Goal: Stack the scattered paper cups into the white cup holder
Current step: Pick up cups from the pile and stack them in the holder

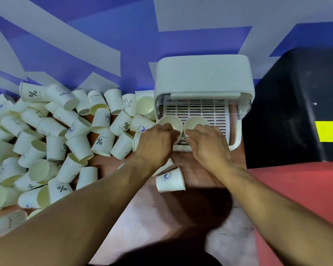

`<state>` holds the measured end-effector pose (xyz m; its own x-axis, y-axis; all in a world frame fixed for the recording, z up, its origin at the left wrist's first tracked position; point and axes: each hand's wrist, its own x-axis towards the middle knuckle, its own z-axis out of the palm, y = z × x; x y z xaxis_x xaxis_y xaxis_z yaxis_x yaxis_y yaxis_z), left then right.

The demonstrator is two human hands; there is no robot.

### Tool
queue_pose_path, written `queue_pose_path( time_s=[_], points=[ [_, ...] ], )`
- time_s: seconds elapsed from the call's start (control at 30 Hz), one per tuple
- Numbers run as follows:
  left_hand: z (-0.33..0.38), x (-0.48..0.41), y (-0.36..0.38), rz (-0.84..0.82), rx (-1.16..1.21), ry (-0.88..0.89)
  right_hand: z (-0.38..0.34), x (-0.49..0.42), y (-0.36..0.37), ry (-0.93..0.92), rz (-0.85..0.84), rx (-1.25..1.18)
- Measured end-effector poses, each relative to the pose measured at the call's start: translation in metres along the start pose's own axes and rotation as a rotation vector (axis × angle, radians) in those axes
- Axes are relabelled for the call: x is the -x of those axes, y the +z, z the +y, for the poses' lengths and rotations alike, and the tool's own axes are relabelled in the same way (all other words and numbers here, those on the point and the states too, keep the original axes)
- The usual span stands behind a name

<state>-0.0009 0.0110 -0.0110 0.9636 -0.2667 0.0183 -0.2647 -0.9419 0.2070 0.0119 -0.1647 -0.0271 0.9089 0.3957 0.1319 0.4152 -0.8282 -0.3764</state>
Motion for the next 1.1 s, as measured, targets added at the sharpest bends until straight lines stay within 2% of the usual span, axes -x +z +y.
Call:
queue_pose_path(
  time_s=[0.4, 0.57, 0.7, 0.83, 1.1],
  points=[
    [-0.003, -0.001, 0.003, 0.025, 0.063, 0.004, -0.005, -0.005, 0.0, 0.051, -0.055, -0.002],
    [-0.005, 0.018, -0.009, 0.069, 0.114, 0.016, -0.023, 0.001, -0.012, 0.08, 0.07, -0.052],
    [-0.011, 0.046, -0.024, 0.124, 0.117, -0.001, -0.052, 0.01, -0.023, 0.029, 0.113, -0.058],
    [-0.022, 0.081, -0.045, 0.164, 0.103, -0.071, -0.092, 0.016, -0.029, -0.032, 0.079, -0.064],
    [-0.073, 0.167, -0.103, 0.203, 0.044, -0.321, -0.192, 0.006, -0.028, -0.24, -0.01, -0.071]
  ],
)
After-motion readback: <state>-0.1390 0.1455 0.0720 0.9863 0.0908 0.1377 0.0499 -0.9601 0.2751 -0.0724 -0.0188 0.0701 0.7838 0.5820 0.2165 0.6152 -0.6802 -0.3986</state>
